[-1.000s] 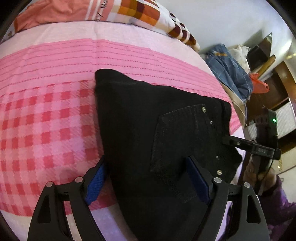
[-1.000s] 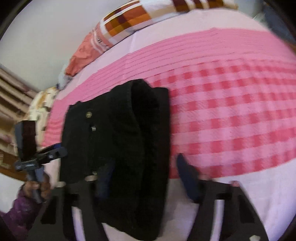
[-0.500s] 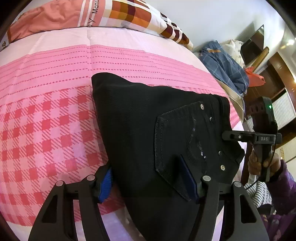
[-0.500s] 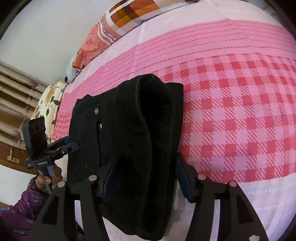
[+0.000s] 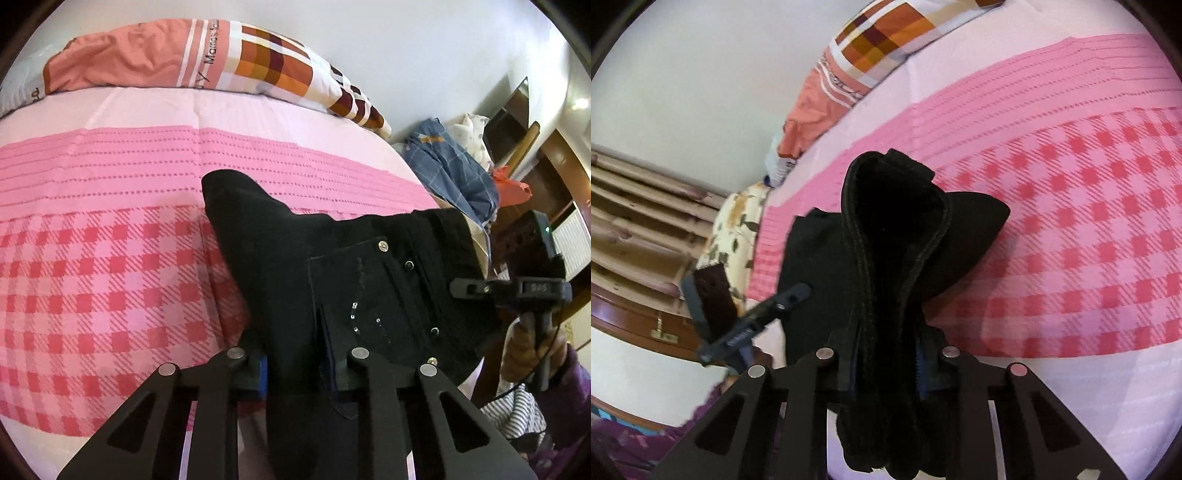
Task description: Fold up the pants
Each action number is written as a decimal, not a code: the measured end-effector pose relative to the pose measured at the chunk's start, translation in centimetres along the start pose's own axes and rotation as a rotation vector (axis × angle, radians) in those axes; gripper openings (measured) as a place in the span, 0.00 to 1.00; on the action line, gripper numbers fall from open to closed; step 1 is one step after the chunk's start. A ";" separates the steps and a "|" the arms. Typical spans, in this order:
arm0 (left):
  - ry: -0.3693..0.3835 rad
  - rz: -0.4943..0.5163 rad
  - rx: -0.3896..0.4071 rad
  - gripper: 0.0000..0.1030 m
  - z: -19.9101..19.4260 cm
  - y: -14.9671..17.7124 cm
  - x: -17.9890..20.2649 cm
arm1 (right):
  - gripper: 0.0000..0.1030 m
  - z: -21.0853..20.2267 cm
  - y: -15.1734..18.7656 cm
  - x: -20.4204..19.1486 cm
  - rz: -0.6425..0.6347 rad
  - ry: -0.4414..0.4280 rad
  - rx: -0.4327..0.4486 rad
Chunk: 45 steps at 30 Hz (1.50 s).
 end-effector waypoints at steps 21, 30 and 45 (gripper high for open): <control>-0.243 -0.017 0.211 0.22 -9.8 -5.4 -7.1 | 0.22 10.2 -4.0 -10.0 -0.007 -0.191 -0.062; -0.338 -0.042 0.255 0.22 -12.4 -7.5 -12.8 | 0.22 15.8 -5.5 -13.8 -0.046 -0.203 -0.111; -0.438 -0.068 0.303 0.22 -14.0 -10.7 -19.9 | 0.21 23.1 -8.0 -17.6 -0.088 -0.204 -0.153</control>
Point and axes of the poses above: each gripper's, at about its wrist camera, not at the fingertips, and z roughly the way its jaws point, x to its right, y to its underside, the point moved 4 cm from there along z, roughly the way its jaws point, and after that the axes turned 3 degrees about x, right-handed, at the moved point
